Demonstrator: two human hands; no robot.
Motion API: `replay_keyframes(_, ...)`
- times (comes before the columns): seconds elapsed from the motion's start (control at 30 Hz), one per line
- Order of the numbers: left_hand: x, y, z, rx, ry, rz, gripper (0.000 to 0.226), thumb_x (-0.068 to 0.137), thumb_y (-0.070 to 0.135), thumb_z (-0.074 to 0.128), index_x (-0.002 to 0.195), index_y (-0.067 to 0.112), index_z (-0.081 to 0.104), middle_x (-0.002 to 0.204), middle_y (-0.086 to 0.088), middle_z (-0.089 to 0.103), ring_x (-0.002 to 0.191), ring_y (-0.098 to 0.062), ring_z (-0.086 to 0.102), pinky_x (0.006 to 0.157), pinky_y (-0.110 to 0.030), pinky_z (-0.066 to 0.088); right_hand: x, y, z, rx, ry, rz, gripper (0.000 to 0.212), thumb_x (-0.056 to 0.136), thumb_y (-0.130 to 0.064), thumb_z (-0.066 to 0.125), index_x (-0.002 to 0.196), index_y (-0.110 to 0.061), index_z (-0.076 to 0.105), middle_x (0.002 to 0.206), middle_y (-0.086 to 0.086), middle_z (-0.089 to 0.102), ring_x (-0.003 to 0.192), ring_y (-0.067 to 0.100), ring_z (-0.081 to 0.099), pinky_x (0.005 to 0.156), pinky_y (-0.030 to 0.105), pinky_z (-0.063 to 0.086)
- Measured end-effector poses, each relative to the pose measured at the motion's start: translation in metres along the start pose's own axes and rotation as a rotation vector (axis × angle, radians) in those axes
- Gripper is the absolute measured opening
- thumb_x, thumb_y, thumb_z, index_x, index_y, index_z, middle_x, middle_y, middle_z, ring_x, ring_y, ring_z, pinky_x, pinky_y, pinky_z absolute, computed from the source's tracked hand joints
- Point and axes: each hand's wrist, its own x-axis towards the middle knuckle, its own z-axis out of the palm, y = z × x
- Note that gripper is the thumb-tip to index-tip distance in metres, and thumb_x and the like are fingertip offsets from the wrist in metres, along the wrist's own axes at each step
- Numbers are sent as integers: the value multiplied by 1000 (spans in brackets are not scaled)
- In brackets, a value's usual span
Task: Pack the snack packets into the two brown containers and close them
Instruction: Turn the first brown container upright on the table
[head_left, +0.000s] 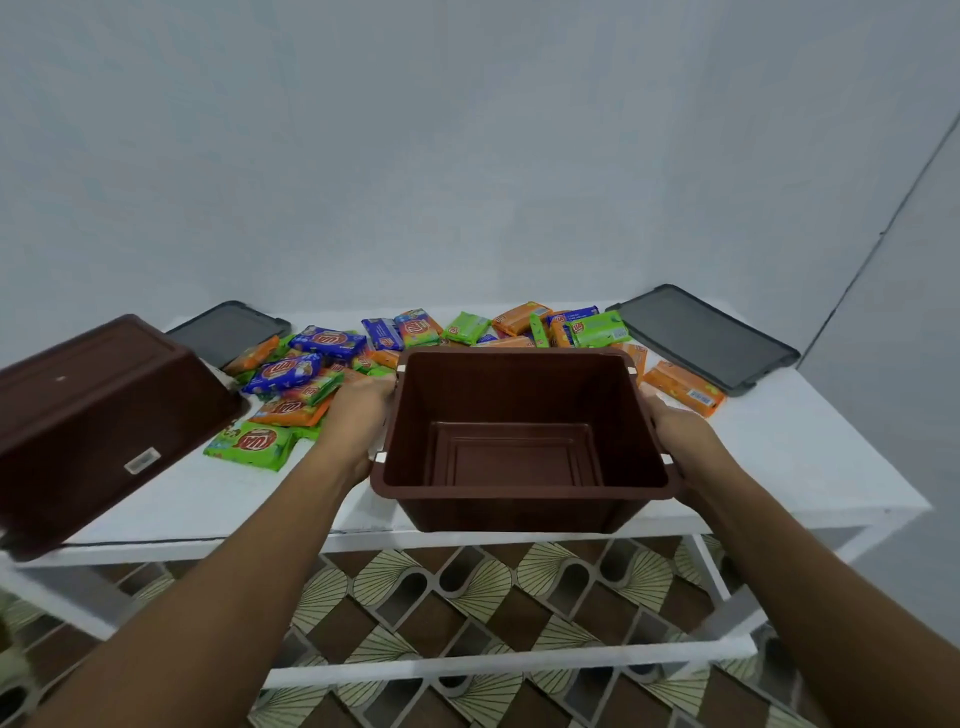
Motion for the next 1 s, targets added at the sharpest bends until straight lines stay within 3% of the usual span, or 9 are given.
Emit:
replay_keyframes(0.2,4,-11,-6,93,21,12,29,103,21,47,80,17,63,62,0,57,55,-14,55,43,-22,43,3,3,10,-6,-5,19,53,100,-55,48,103,-6,68,102,11,71,90,26,66,64,36,53)
replay_keyframes(0.33,10,-8,-7,188,41,72,35,108,25,42,81,16,63,70,-3,58,61,-13,55,54,-27,44,9,-1,15,17,-25,9,46,102,-48,49,104,-5,67,106,11,71,96,28,67,69,37,55)
replay_keyframes(0.73,21,-17,-4,193,138,94,31,107,21,44,86,9,64,75,-6,55,67,-16,49,62,-31,39,18,0,16,-37,-46,-18,50,103,-52,43,98,-9,67,98,8,71,92,24,65,67,35,49)
replay_keyframes(0.87,34,-10,-12,318,85,85,32,107,27,45,93,6,66,90,-12,63,80,-22,56,69,-35,45,28,-5,10,-192,-48,-34,63,98,-67,34,110,-12,62,106,4,66,101,26,61,82,42,48)
replay_keyframes(0.93,42,2,-18,343,116,138,26,105,27,51,92,11,68,94,-10,68,85,-23,62,70,-36,48,34,-11,1,-203,-28,-116,55,99,-64,39,115,-16,59,110,4,62,102,26,59,76,38,48)
replay_keyframes(1.0,52,16,-22,306,167,219,21,99,23,59,87,10,69,92,-12,70,84,-26,66,68,-38,52,42,-19,-8,-181,10,-232,42,101,-49,49,111,-11,63,107,9,65,90,23,59,69,34,47)
